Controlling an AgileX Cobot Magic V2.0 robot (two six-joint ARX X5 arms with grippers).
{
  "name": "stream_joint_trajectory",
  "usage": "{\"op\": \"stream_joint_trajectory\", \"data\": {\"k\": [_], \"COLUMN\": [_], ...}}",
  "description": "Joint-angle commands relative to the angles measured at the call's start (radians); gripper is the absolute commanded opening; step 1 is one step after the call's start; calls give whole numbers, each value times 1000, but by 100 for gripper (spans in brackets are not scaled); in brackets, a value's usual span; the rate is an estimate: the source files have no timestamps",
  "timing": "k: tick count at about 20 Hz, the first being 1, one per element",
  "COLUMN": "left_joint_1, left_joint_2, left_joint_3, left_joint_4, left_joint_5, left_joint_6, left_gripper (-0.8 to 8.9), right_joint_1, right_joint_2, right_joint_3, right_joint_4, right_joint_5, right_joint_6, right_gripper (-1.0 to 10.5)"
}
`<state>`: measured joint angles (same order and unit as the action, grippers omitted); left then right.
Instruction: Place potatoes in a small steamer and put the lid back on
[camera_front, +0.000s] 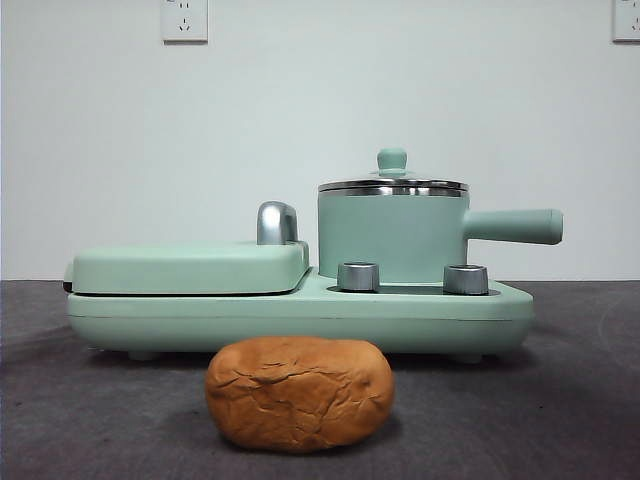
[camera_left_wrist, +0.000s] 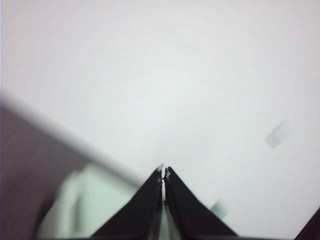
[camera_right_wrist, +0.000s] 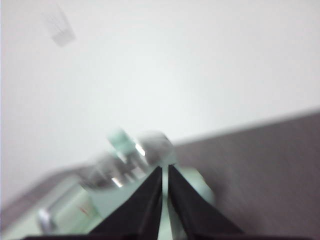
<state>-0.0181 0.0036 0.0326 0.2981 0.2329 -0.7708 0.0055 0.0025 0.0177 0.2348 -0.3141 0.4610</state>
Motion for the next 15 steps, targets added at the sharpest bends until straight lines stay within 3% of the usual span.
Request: {"op": "stream_joint_trajectory", "data": {"k": [1,8,11,15], "left_joint_1": [-1,-1,-1,-1], "left_joint_2": [0,10,37,121], "left_joint_3": [-5,140,264,472], "left_joint_4": [174,177,33,-221], "left_joint_5": [3,3,2,-1], "left_joint_6": [56,129,200,316], "left_gripper": [6,7,8,9], "right_joint_1": [0,0,0,0], "right_joint_2": [1,3,21,81], "right_joint_3": [41,208,307,467], "right_joint_4": [89,124,58,-148], "right_joint_5": [-2,1,22,33], "right_joint_6": [51,-59,-61,-61], "right_gripper": [15,14,13,13]}}
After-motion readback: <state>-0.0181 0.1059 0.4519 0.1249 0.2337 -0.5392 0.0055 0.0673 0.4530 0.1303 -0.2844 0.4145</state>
